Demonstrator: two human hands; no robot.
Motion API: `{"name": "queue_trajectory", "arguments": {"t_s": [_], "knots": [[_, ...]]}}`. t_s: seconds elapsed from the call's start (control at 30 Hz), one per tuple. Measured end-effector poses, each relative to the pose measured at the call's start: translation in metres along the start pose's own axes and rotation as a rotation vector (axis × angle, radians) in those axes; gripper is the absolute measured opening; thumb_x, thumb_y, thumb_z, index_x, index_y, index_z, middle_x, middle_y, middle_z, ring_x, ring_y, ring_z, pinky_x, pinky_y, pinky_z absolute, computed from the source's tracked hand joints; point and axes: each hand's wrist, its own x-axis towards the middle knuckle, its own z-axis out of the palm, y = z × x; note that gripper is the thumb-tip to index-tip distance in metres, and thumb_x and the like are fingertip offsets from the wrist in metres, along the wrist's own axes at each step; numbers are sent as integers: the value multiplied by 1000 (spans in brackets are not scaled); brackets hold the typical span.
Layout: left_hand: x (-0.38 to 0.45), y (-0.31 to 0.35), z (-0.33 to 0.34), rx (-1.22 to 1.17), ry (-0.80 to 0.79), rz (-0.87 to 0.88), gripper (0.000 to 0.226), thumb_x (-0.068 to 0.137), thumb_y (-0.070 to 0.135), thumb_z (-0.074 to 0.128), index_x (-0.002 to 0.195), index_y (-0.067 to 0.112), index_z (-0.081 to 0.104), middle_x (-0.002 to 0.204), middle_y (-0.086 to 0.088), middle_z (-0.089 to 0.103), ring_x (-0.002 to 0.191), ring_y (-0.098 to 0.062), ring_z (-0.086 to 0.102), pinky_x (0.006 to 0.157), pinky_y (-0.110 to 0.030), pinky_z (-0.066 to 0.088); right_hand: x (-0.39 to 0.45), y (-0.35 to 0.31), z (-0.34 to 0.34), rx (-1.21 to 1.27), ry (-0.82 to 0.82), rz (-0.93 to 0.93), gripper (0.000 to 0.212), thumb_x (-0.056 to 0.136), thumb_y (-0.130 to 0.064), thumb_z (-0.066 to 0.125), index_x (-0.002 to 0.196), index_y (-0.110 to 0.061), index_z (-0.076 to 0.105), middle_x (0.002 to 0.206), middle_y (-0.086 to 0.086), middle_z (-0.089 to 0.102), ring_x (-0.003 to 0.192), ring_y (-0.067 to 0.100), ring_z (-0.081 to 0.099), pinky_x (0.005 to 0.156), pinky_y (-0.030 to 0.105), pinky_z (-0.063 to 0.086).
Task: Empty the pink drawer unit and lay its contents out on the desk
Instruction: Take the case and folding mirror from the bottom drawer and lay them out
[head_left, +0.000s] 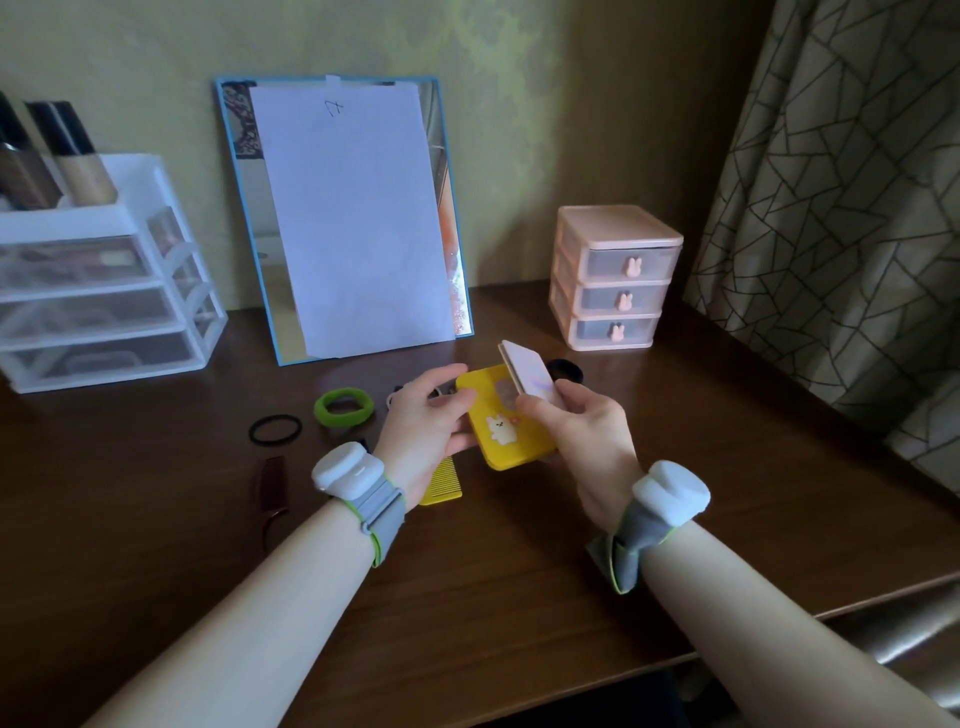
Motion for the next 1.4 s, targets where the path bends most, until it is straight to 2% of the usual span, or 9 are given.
{"name": "queue_trajectory", "arguments": {"t_s": [0.07,0.17,0.33,0.43,0.53,0.77,0.87,1.1,1.4], "knots": [[2,-1,0,62,-29,12,47,91,6,62,136,8,50,114,-16,67,94,-26,73,75,-39,61,2,0,0,-34,2,8,57,68,-29,81,119,-11,66,101,1,74,93,20,69,84,37,59],[2,-1,-1,374,-89,85,77,81,27,76,146,11,38,113,12,61,91,-4,71,71,-26,59,5,1,-1,-96,35,-1,74,67,-32,83,132,-7,56,123,7,67,110,22,65,97,41,53],[1,8,1,920,-220,178,127,50,76,72,153,24,18,159,18,14,131,-8,43,107,-30,37,6,5,-3,-128,51,-10,79,68,-29,83,138,-11,52,128,1,63,114,15,62,101,34,49],[2,9,2,1043,-275,209,126,52,70,76,153,27,14,159,11,17,144,-14,23,116,-34,24,4,5,-2,-130,56,-30,82,68,-29,84,140,-12,49,129,1,62,115,14,60,102,33,48],[1,11,3,1109,-260,264,117,57,62,79,150,33,14,155,3,24,141,-22,22,108,-31,22,4,6,0,-139,52,-40,83,67,-28,84,140,-12,49,128,1,62,114,14,61,102,34,48],[-2,2,2,1366,-184,258,127,50,83,62,151,30,6,152,-3,28,139,-27,22,110,-44,24,4,14,-6,-89,45,5,95,54,-43,84,137,-11,52,123,-6,64,107,8,62,89,21,47],[-4,-7,-1,1429,-170,291,128,47,88,54,151,30,7,148,-2,31,136,-27,23,109,-44,24,6,16,-16,-62,83,39,103,45,-50,79,136,-11,52,124,-4,64,106,15,66,93,33,53],[-5,-21,-9,1570,-171,378,128,49,94,44,151,25,11,149,-1,33,138,-25,21,110,-45,21,12,17,-36,-215,163,7,65,64,-40,80,122,-15,64,90,-19,69,88,15,68,86,35,56],[3,-24,-11,1576,-190,367,126,50,97,40,151,25,14,155,2,31,144,-19,12,113,-45,17,16,22,-39,-268,125,-28,77,70,-37,80,138,-13,52,131,-1,62,115,10,58,90,19,38]]}}
